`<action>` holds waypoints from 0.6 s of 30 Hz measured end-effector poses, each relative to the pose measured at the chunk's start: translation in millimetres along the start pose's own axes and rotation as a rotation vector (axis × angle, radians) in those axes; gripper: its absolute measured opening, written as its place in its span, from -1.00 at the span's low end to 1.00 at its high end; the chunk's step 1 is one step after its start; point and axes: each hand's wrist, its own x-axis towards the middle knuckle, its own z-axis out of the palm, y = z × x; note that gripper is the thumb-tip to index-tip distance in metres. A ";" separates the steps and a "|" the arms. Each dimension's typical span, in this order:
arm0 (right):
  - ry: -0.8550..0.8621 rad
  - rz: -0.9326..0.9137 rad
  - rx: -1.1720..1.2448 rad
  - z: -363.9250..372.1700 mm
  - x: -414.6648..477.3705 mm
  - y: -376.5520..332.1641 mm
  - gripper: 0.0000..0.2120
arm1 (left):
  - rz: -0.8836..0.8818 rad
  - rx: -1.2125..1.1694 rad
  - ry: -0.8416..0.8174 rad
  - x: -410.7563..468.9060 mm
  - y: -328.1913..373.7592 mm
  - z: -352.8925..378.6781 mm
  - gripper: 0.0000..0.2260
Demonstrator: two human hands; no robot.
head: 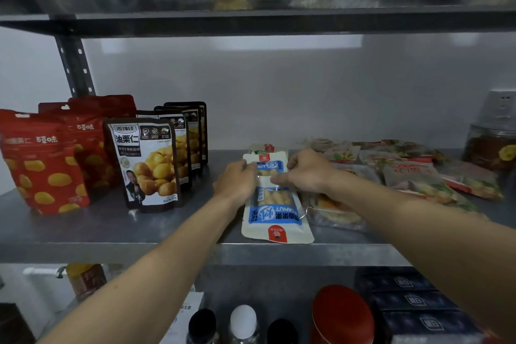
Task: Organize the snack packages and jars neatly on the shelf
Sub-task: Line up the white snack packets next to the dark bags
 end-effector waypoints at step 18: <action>0.010 0.324 0.681 2.3 58.3 2.2 -0.82 | -0.104 -0.376 -0.099 58.4 5.3 -12.1 -0.45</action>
